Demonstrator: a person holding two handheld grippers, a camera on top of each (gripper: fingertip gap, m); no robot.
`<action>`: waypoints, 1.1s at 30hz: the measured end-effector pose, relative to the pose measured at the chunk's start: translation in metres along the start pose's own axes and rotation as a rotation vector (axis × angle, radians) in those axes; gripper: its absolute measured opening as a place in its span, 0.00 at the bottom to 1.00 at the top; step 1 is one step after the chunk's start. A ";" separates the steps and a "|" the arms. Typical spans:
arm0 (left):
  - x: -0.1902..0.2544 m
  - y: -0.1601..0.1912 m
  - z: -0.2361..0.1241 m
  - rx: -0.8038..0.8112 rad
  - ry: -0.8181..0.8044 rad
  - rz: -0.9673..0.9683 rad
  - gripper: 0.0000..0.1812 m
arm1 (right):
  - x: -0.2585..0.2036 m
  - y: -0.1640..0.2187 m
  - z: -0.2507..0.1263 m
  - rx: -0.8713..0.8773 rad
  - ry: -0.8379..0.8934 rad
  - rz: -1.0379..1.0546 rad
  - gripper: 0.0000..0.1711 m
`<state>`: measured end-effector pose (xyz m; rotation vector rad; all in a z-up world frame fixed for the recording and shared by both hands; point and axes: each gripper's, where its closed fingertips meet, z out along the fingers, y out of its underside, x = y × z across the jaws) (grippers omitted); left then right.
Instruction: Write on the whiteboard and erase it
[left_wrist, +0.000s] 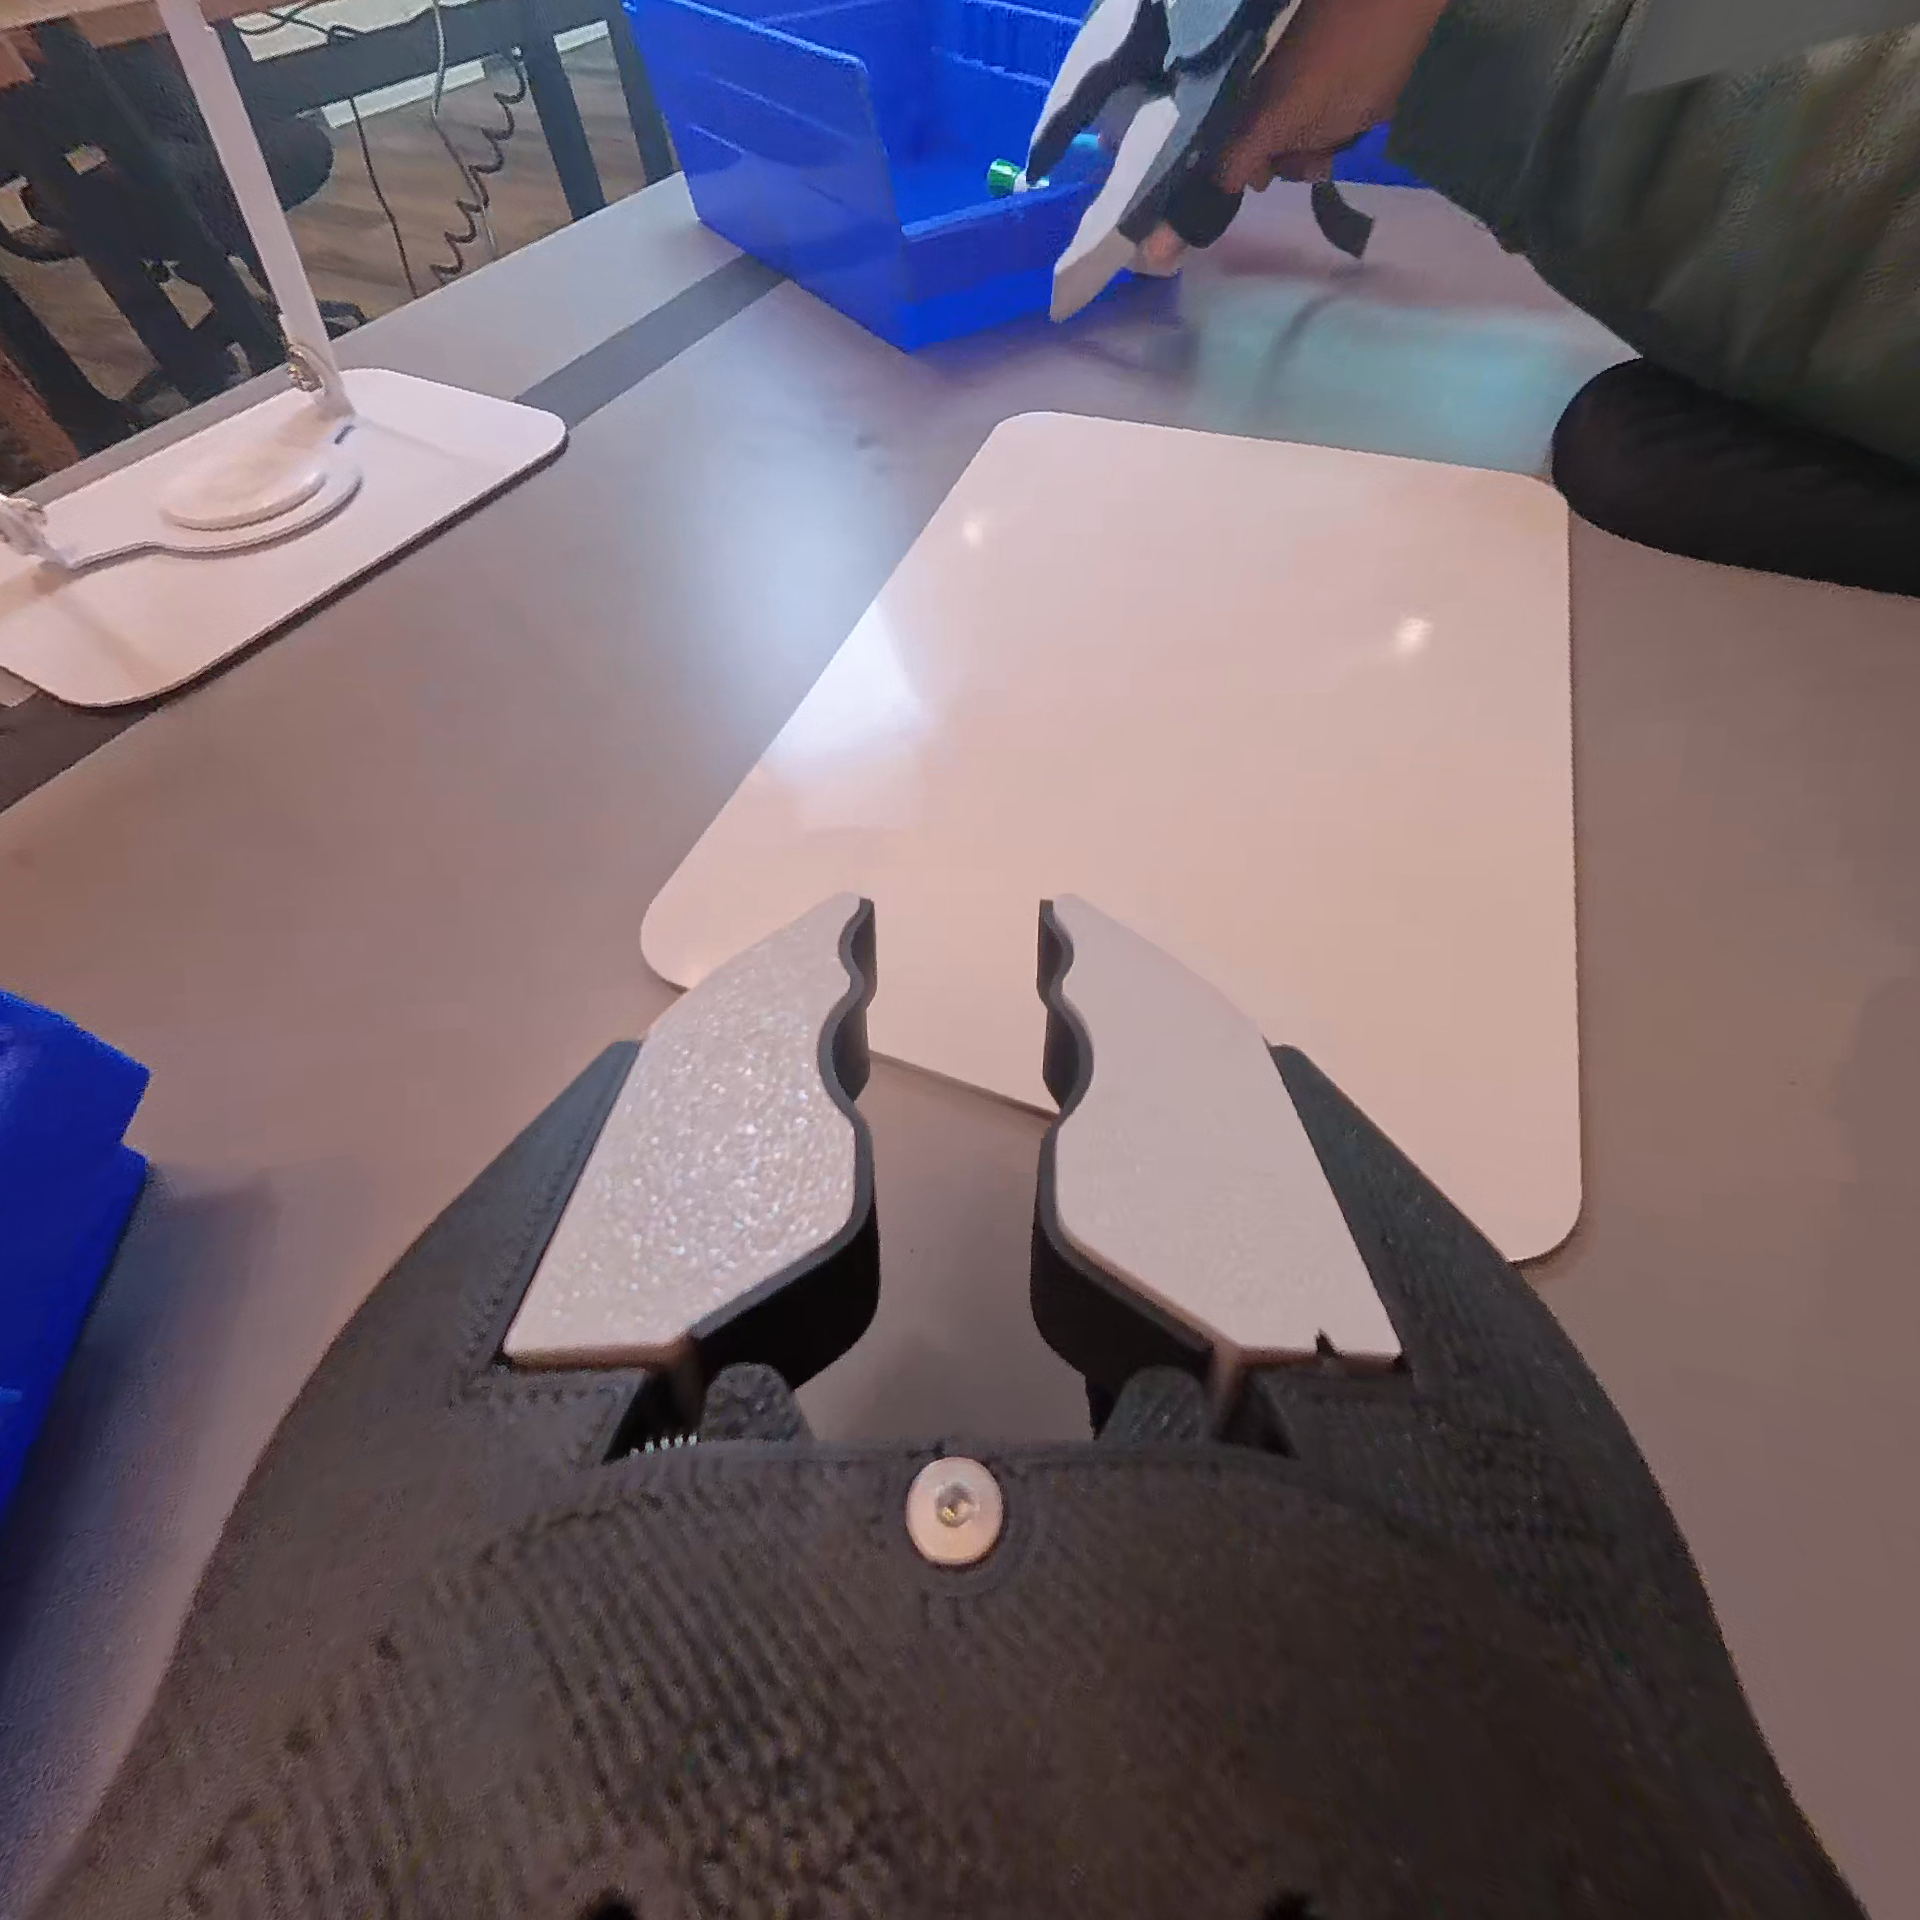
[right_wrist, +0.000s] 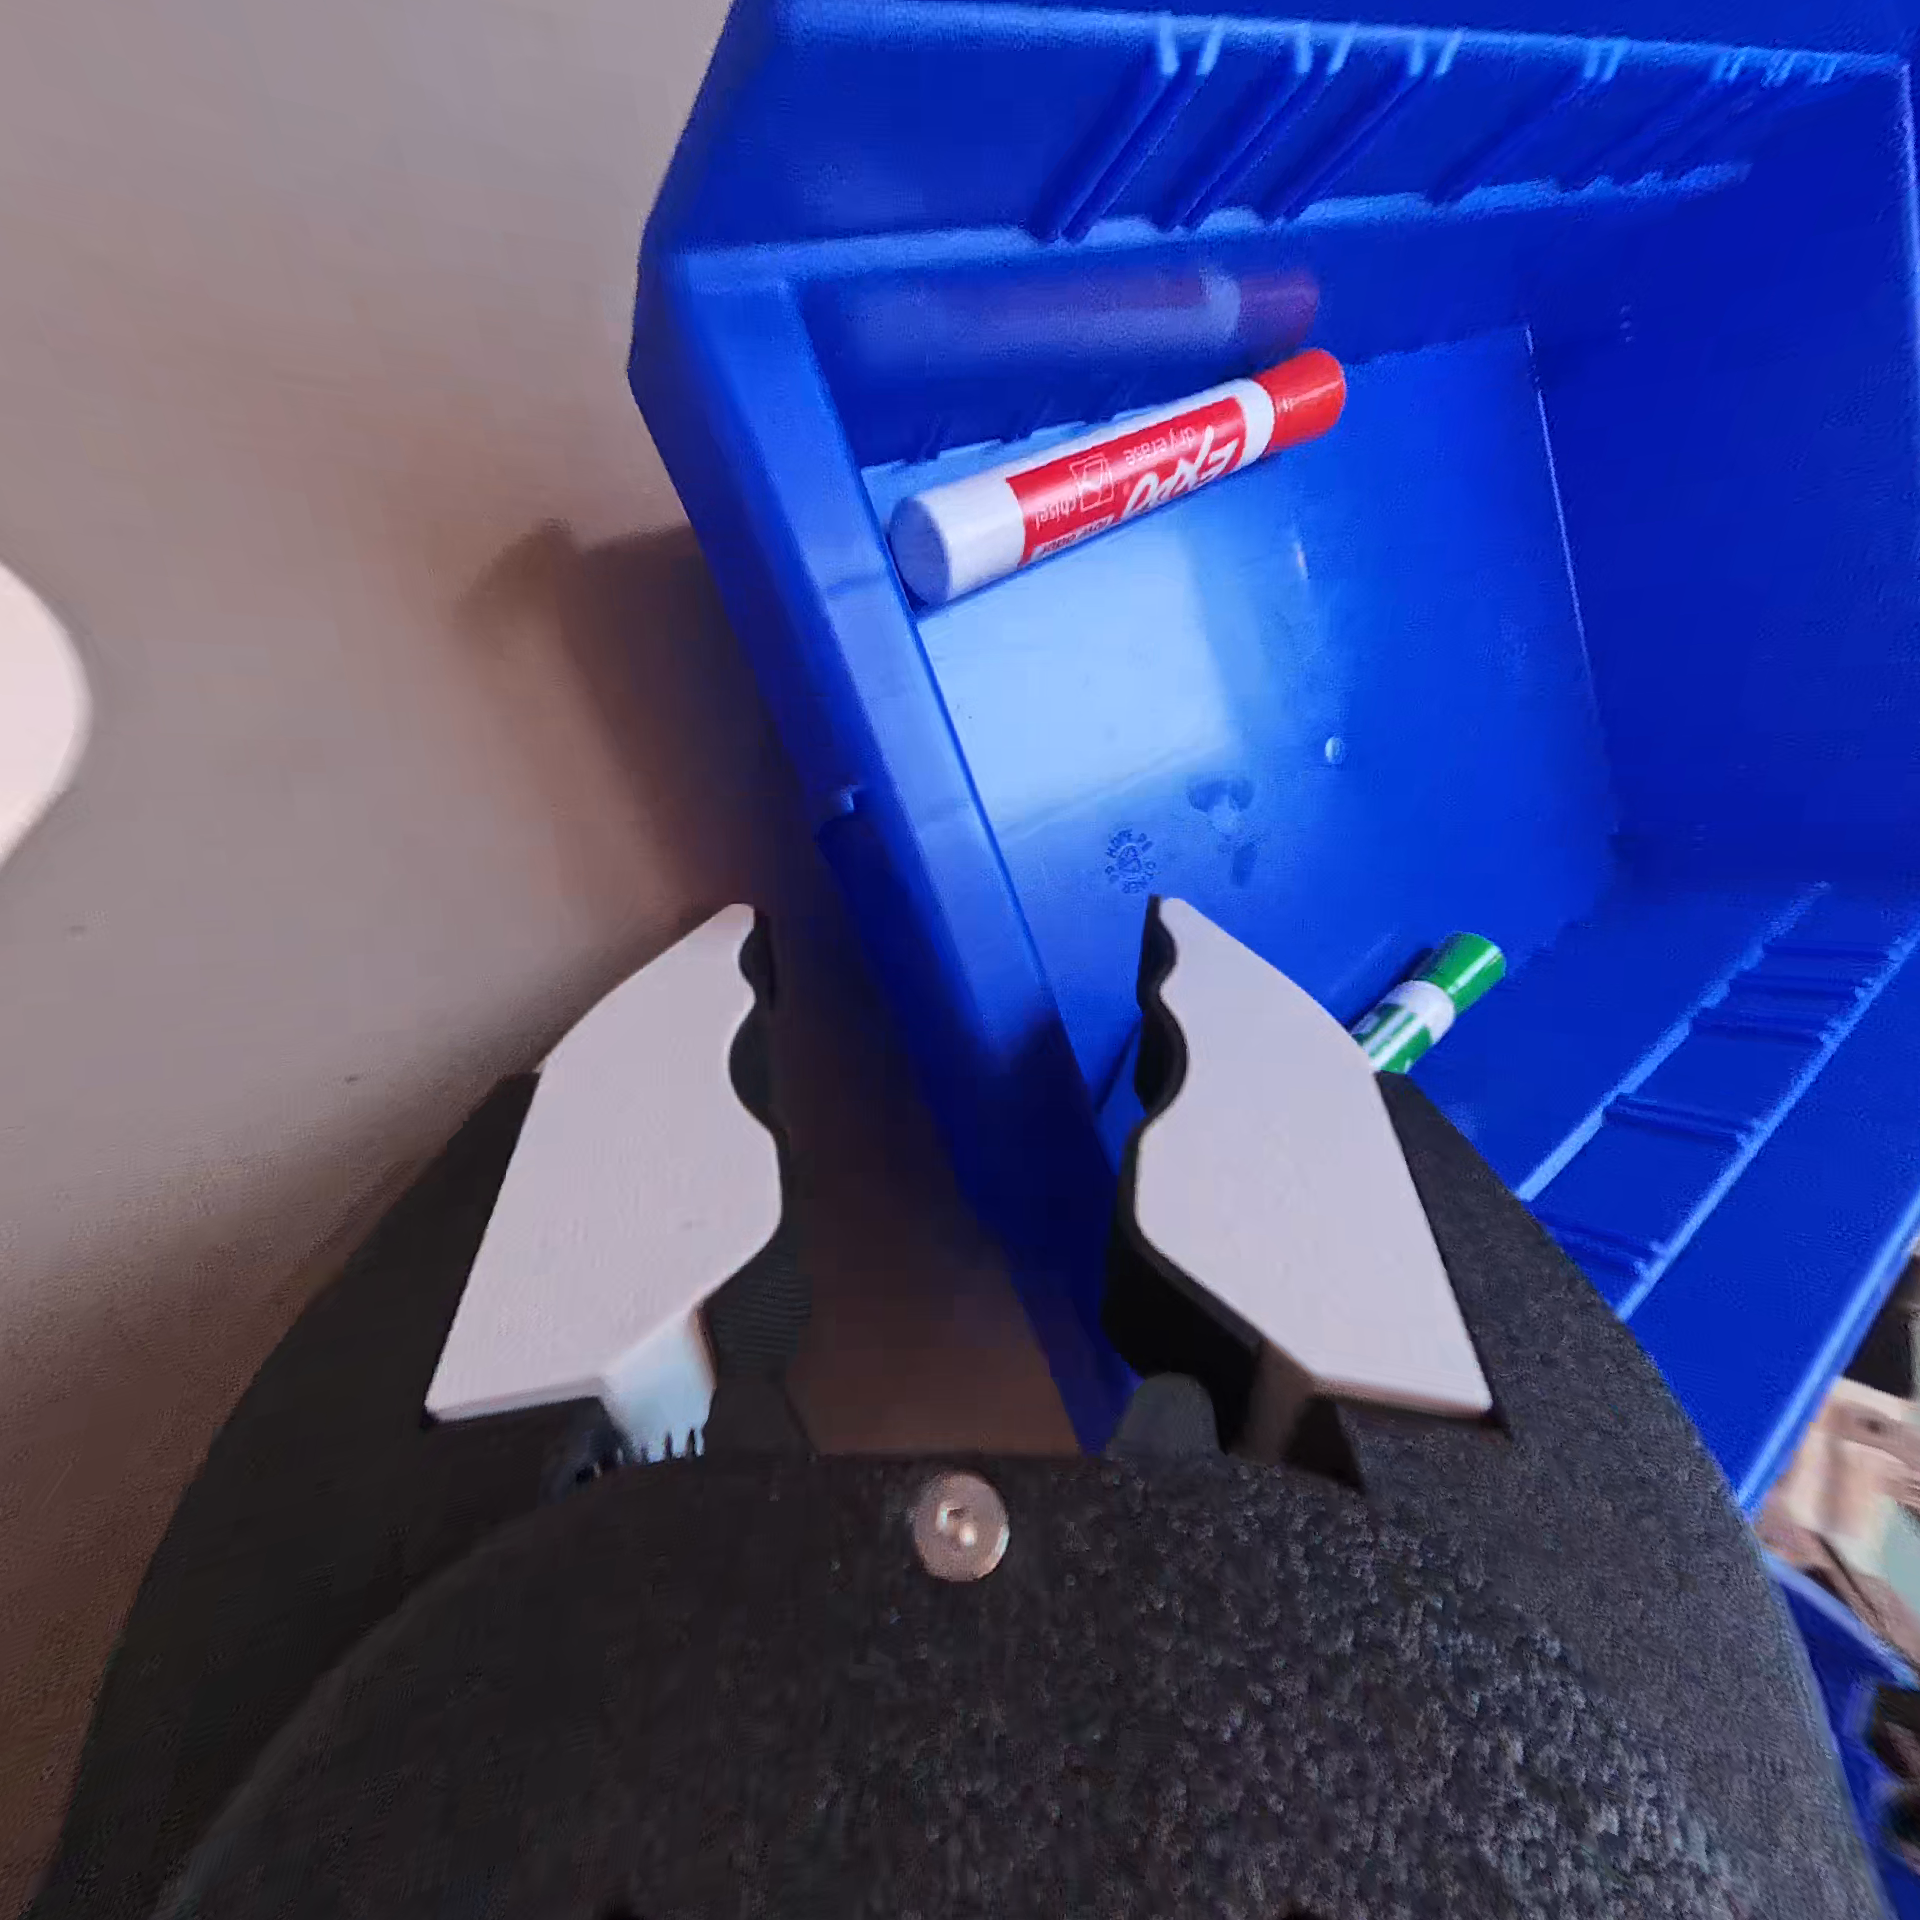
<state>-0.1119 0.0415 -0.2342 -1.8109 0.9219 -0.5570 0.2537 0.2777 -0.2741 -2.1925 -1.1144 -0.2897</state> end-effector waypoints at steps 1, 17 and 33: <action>-0.001 0.001 0.000 -0.004 -0.005 0.000 0.16 | 0.001 0.002 0.004 -0.029 0.014 -0.039 0.35; -0.066 0.013 -0.034 -0.196 -0.219 0.064 0.15 | -0.042 0.010 -0.038 0.001 -0.024 -0.370 0.17; -0.188 0.091 -0.070 -0.902 -0.452 0.156 0.30 | -0.122 0.052 -0.164 0.150 0.009 -0.494 0.18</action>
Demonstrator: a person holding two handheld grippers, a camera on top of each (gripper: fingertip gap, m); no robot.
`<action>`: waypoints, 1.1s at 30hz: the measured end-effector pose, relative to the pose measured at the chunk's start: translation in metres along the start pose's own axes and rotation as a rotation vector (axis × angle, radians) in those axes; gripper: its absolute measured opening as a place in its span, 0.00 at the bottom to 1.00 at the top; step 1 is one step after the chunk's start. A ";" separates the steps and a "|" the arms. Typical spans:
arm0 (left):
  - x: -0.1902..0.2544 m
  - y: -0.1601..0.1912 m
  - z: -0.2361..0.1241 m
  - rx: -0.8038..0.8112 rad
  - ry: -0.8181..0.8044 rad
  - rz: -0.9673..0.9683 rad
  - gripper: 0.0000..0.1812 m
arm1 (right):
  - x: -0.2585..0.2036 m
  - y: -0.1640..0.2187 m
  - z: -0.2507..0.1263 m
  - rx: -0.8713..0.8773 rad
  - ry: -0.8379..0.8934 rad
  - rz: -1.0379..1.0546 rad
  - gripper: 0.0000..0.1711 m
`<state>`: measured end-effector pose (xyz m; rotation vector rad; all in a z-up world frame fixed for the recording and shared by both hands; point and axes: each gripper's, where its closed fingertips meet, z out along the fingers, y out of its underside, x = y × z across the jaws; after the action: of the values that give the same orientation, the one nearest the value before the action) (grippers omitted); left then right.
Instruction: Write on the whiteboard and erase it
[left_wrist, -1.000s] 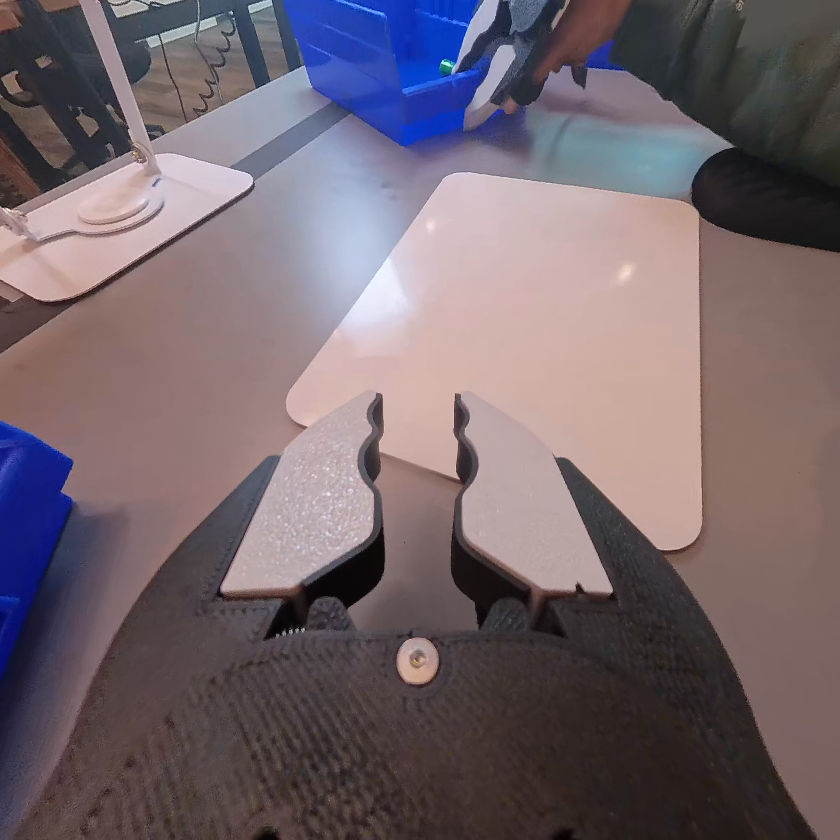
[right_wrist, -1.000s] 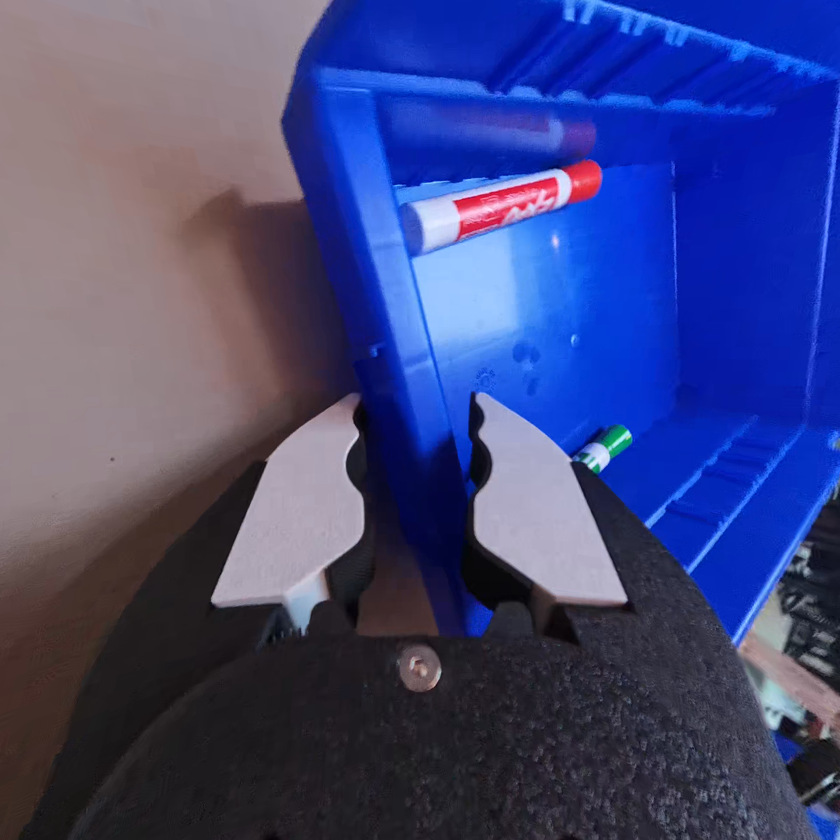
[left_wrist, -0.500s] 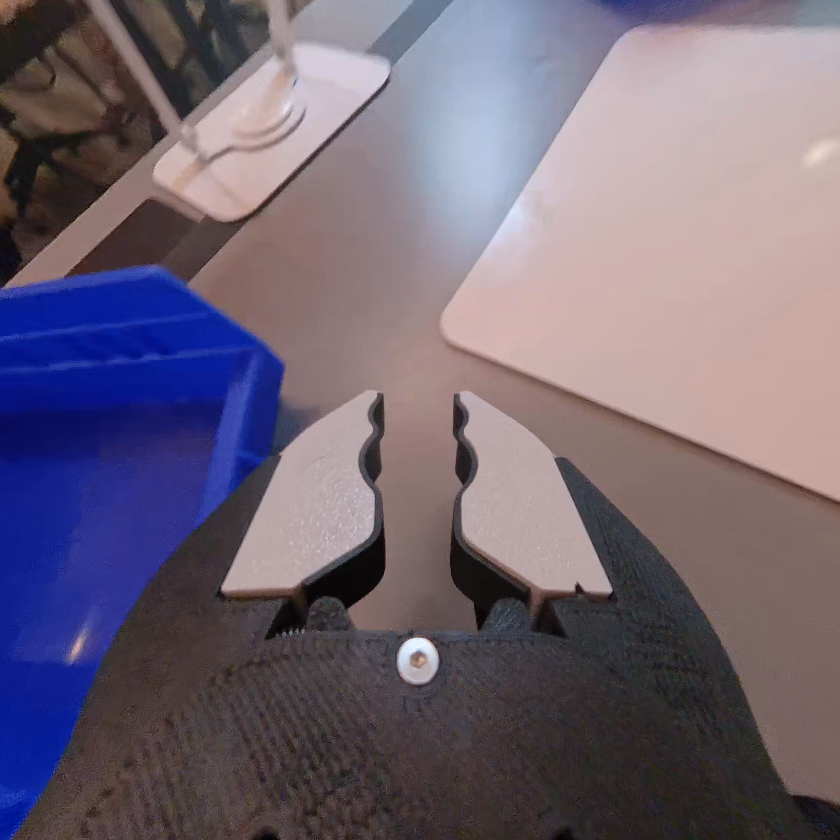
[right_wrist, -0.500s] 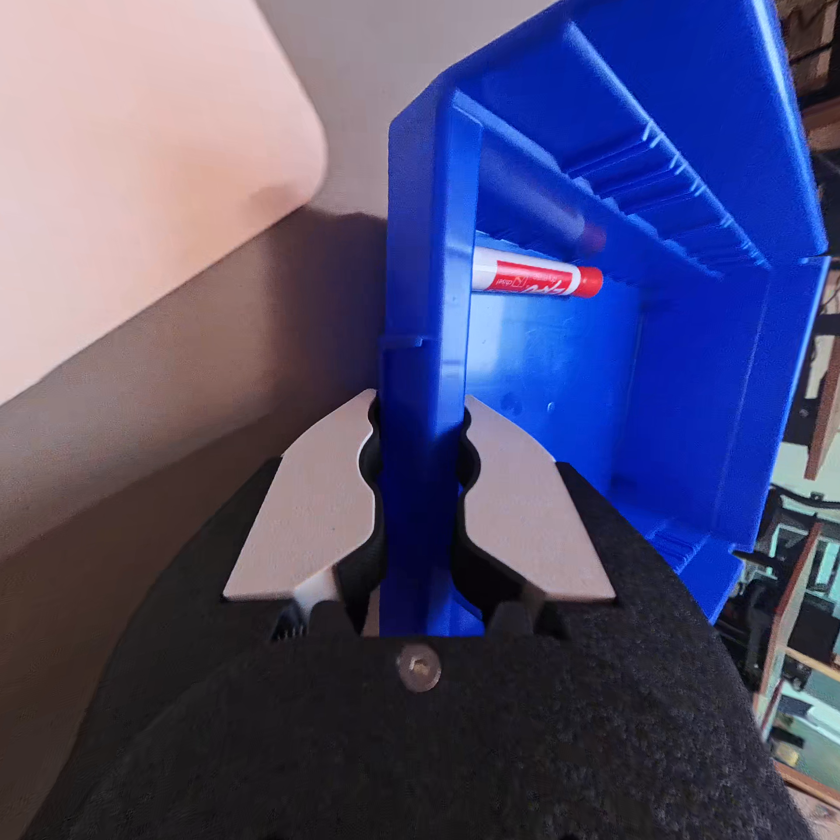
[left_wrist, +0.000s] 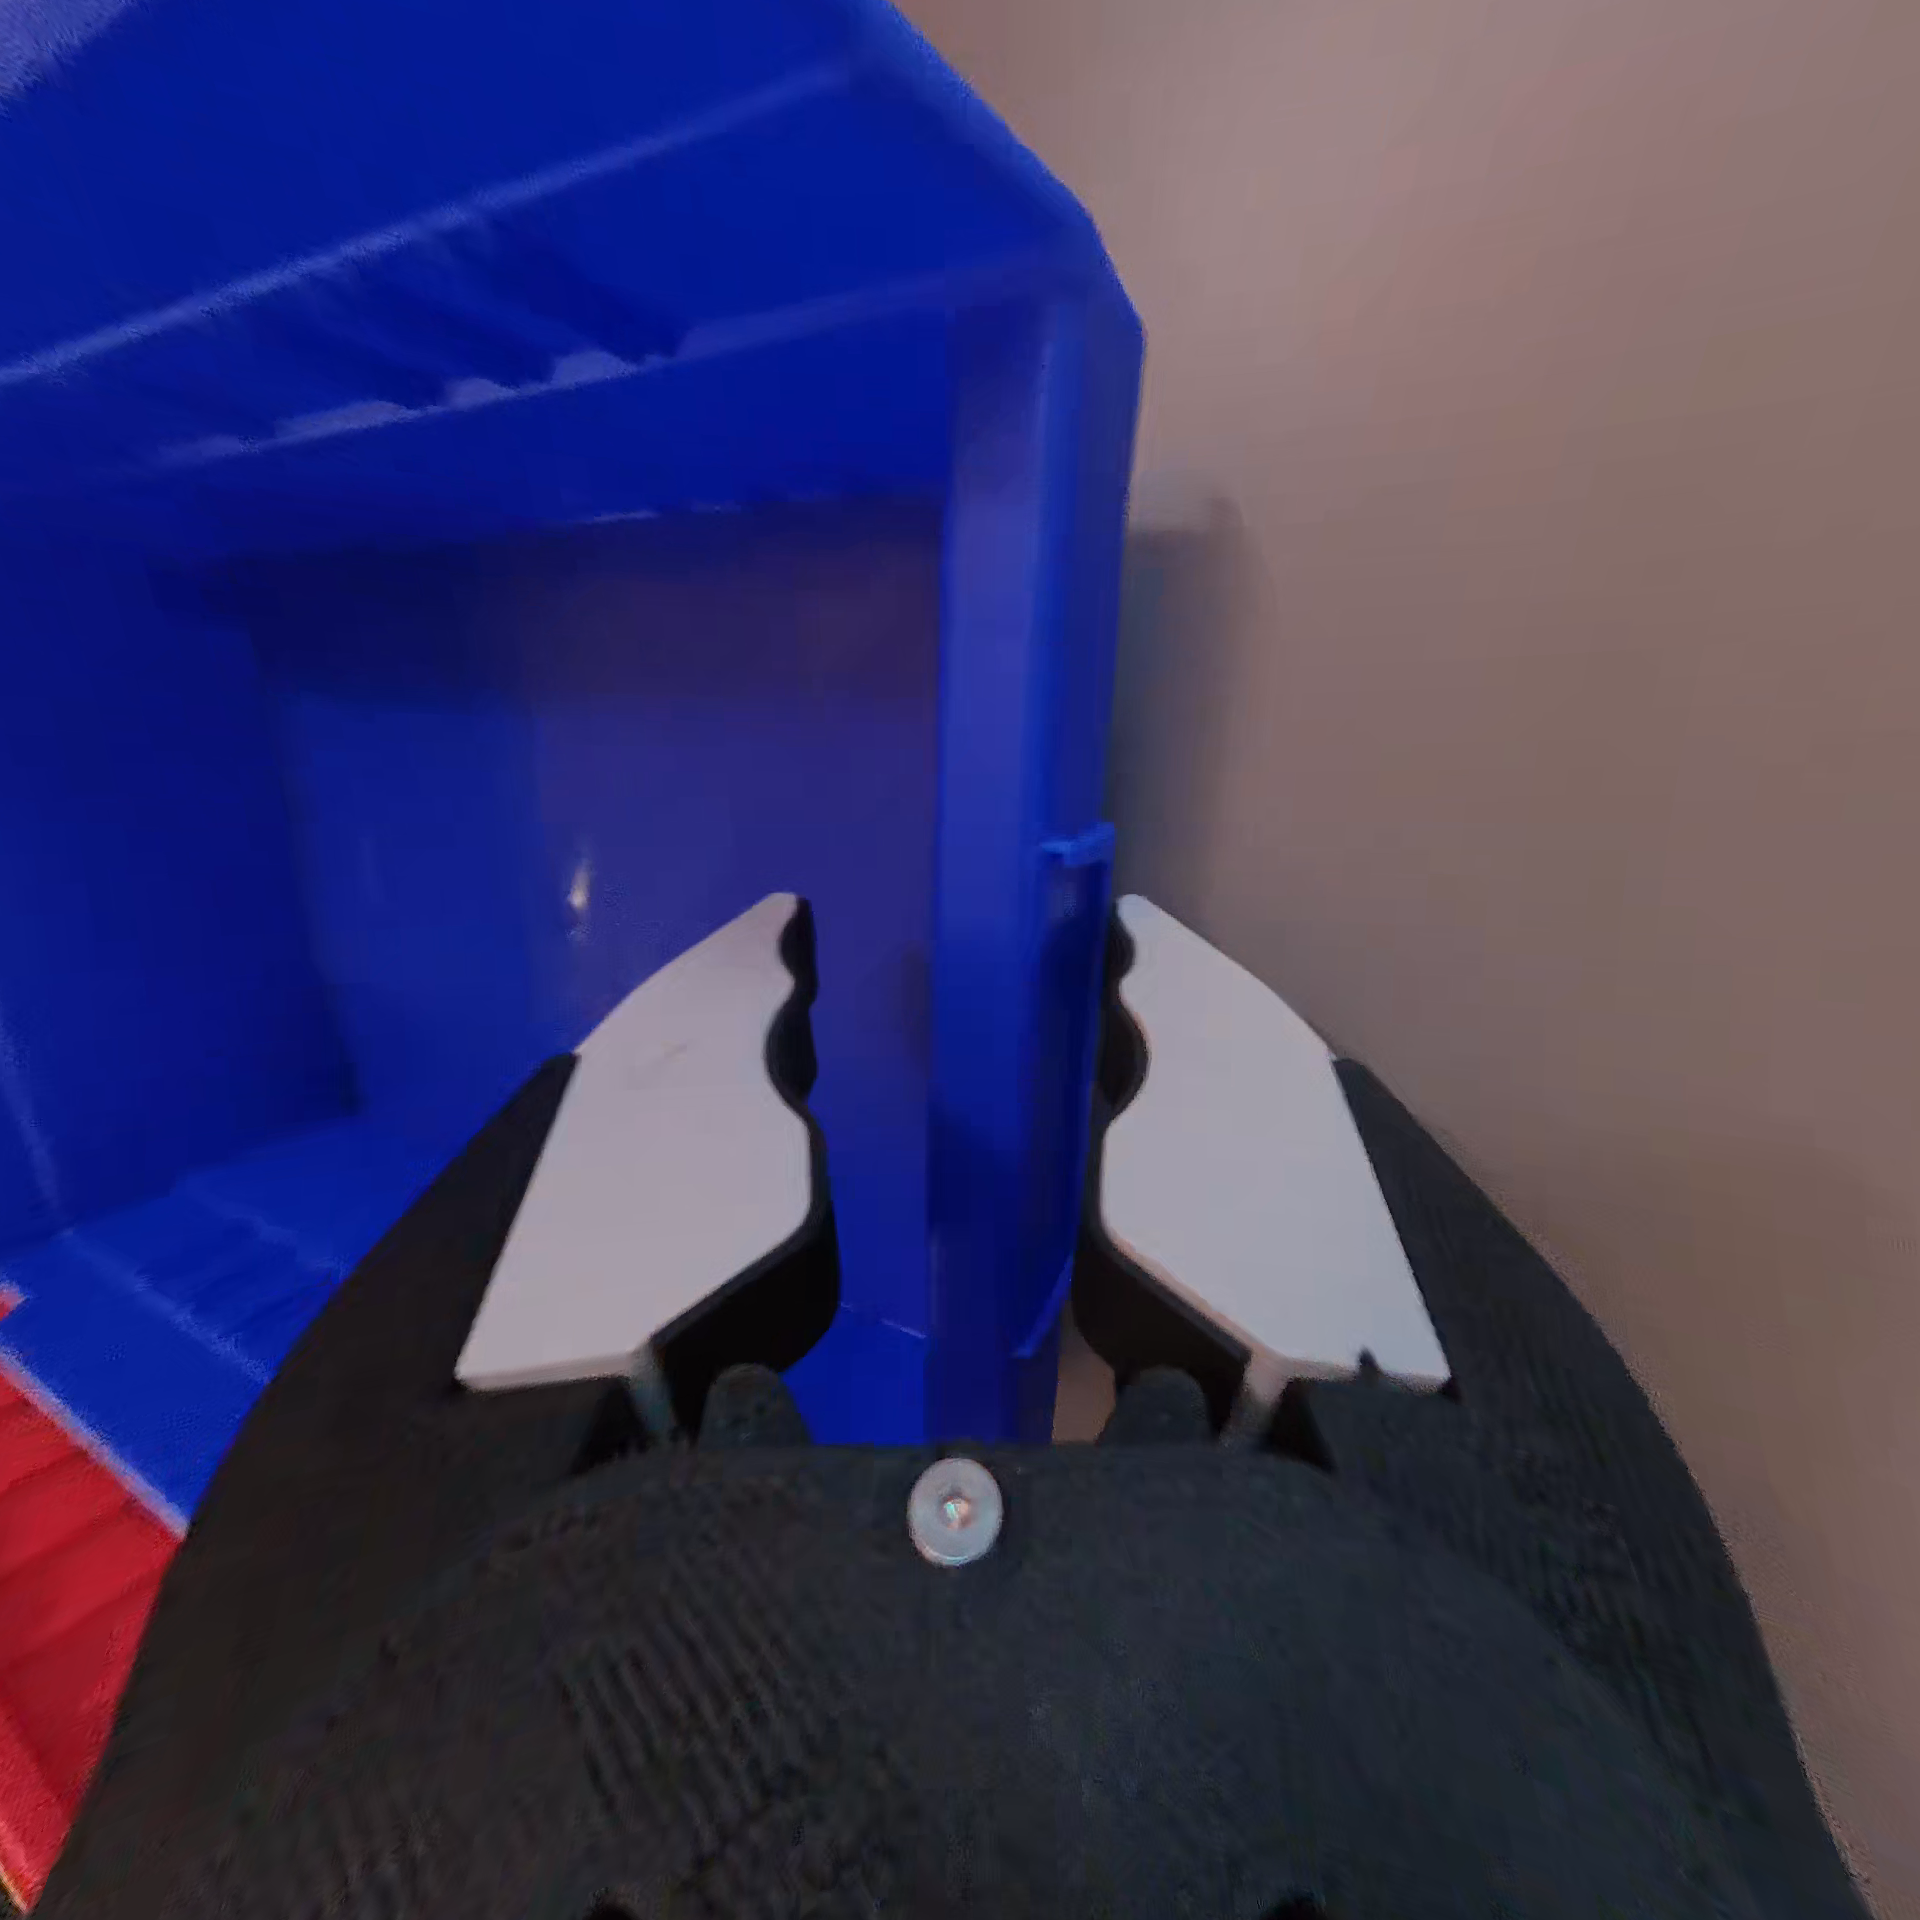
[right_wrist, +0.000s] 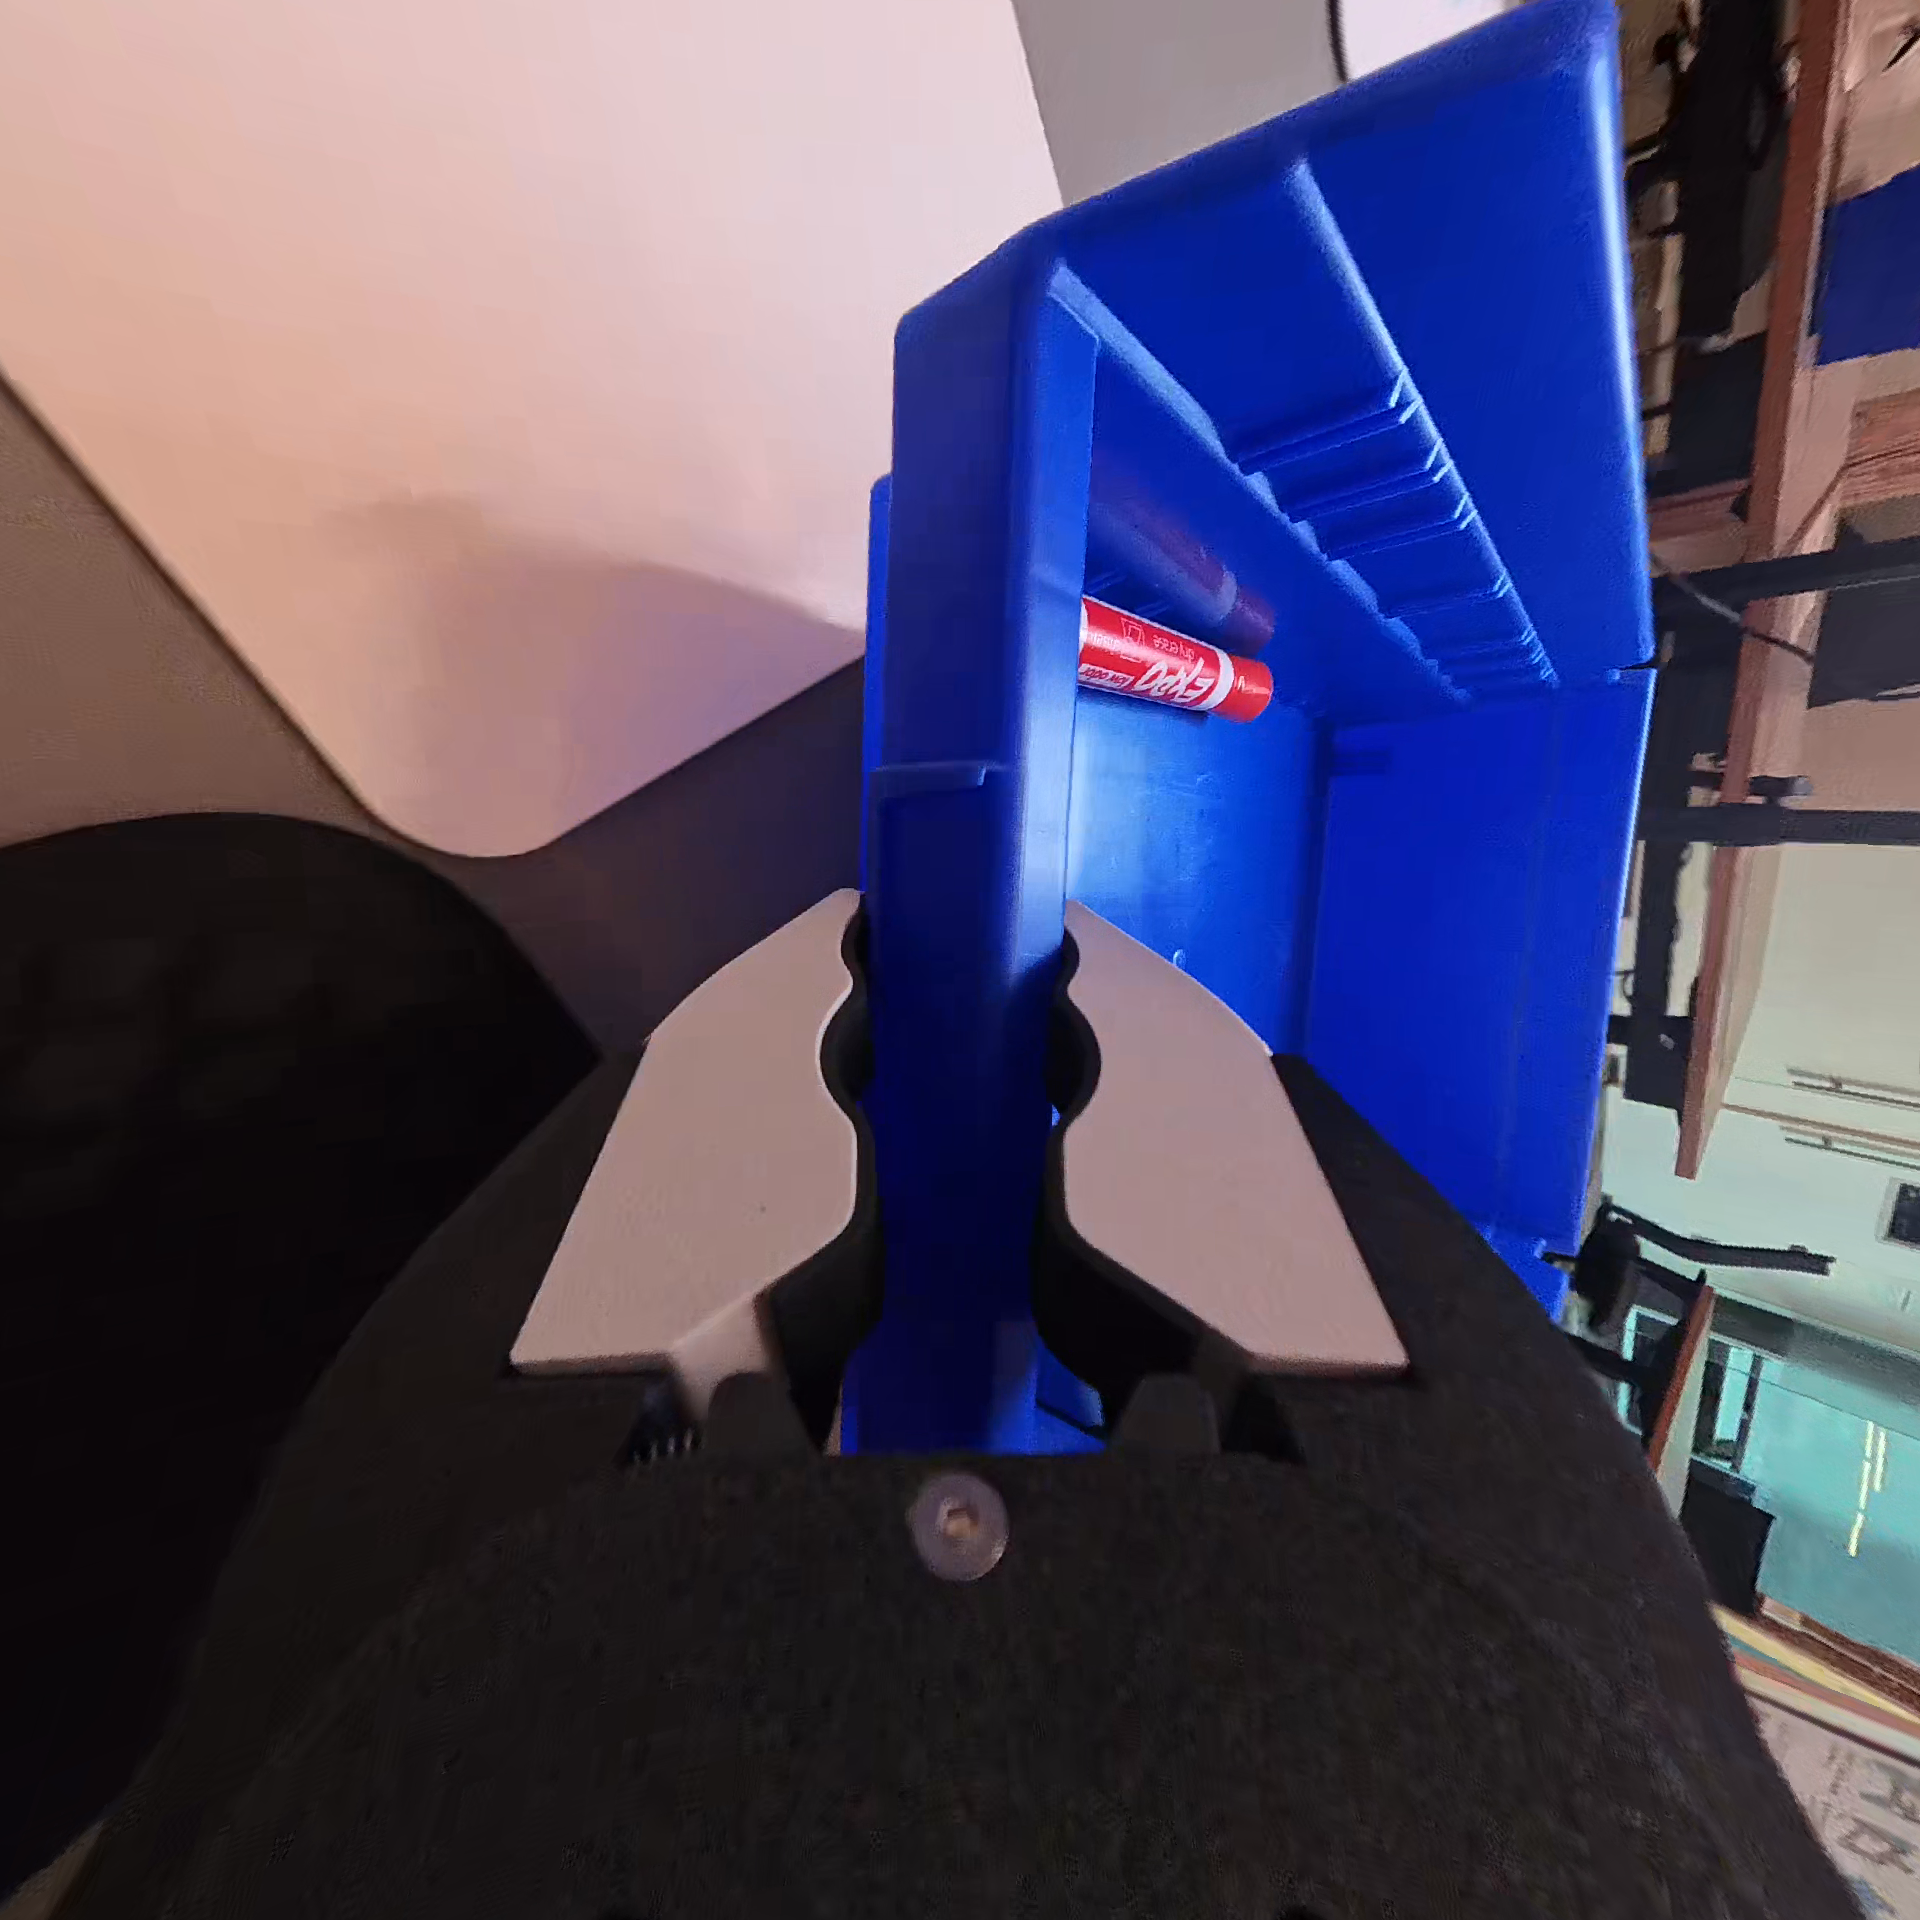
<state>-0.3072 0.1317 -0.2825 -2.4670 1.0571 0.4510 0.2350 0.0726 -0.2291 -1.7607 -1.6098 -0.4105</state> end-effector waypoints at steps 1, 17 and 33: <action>0.008 0.000 0.003 -0.014 0.059 0.023 0.18 | -0.002 -0.002 -0.008 0.013 0.015 -0.003 0.18; 0.012 0.011 -0.082 0.150 -0.187 0.103 0.16 | -0.082 -0.142 -0.020 0.337 -0.052 -0.264 0.18; 0.046 0.005 -0.183 0.228 -0.267 0.186 0.17 | -0.099 -0.350 0.044 0.778 -0.059 -0.373 0.33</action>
<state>-0.2570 0.0099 -0.1465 -2.0538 1.1578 0.6579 -0.1281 0.0212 -0.2259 -0.9007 -1.8090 0.1108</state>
